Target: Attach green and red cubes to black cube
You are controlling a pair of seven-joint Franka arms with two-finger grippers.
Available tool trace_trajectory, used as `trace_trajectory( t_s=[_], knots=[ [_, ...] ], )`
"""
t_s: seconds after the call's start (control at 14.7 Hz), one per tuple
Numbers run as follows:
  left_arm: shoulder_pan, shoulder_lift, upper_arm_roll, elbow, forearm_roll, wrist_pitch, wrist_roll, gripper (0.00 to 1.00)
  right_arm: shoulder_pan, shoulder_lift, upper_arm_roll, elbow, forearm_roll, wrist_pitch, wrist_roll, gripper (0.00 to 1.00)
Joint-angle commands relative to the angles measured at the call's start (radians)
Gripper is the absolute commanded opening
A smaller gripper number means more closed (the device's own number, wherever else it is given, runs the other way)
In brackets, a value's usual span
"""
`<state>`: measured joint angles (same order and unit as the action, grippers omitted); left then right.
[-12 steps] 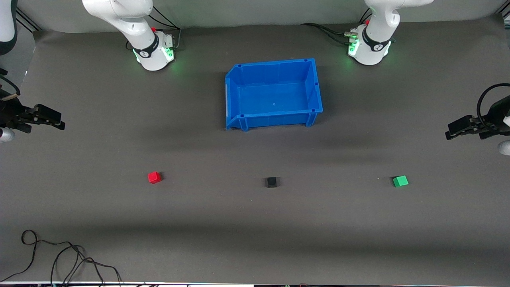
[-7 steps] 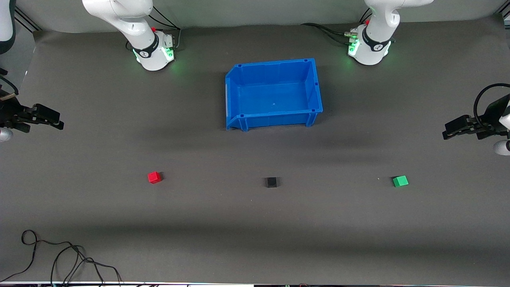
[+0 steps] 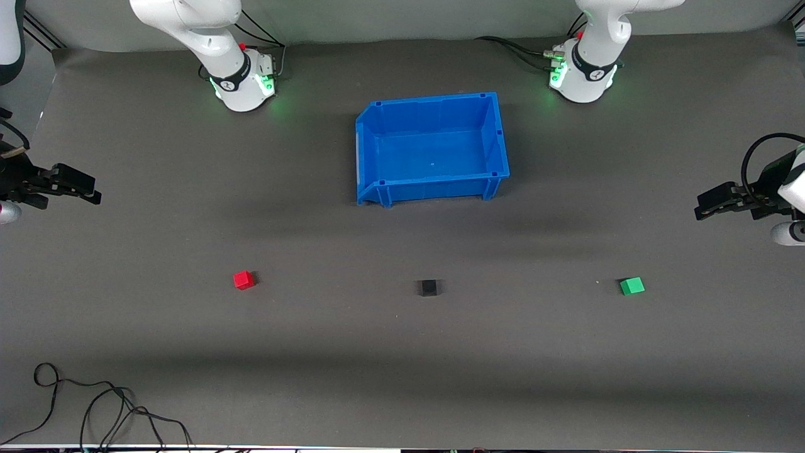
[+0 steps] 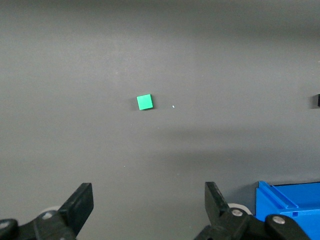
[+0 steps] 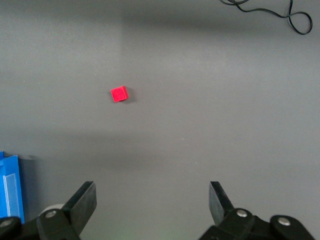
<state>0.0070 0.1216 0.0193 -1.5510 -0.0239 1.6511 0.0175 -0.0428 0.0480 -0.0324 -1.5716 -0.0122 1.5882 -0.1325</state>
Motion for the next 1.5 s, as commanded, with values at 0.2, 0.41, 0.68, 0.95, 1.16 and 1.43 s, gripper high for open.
trace_trajectory(
  t_s=[0.2, 0.41, 0.68, 0.95, 1.16, 1.43],
  knots=[
    [0.005, 0.004, 0.002, -0.105, 0.019, 0.096, -0.14, 0.94, -0.005, 0.001, 0.009, 0.01, 0.021, -0.011, 0.151, 1.0],
    [0.011, 0.012, 0.005, -0.202, 0.025, 0.229, -0.139, 0.94, 0.009, 0.032, 0.016, 0.05, 0.025, -0.013, 0.507, 1.0],
    [0.021, 0.067, 0.008, -0.235, 0.025, 0.271, -0.163, 0.99, 0.029, 0.058, 0.017, 0.067, 0.031, -0.011, 0.969, 1.0],
    [0.045, 0.148, 0.008, -0.23, 0.021, 0.28, -0.407, 1.0, 0.027, 0.073, 0.012, 0.067, 0.159, 0.013, 1.284, 1.0],
    [0.06, 0.208, 0.008, -0.23, 0.004, 0.295, -0.688, 1.0, 0.028, 0.096, 0.011, 0.067, 0.193, 0.032, 1.414, 1.0],
    [0.099, 0.299, 0.008, -0.215, -0.088, 0.409, -1.152, 0.99, 0.018, 0.118, 0.006, 0.064, 0.236, 0.058, 1.617, 1.0]
  ],
)
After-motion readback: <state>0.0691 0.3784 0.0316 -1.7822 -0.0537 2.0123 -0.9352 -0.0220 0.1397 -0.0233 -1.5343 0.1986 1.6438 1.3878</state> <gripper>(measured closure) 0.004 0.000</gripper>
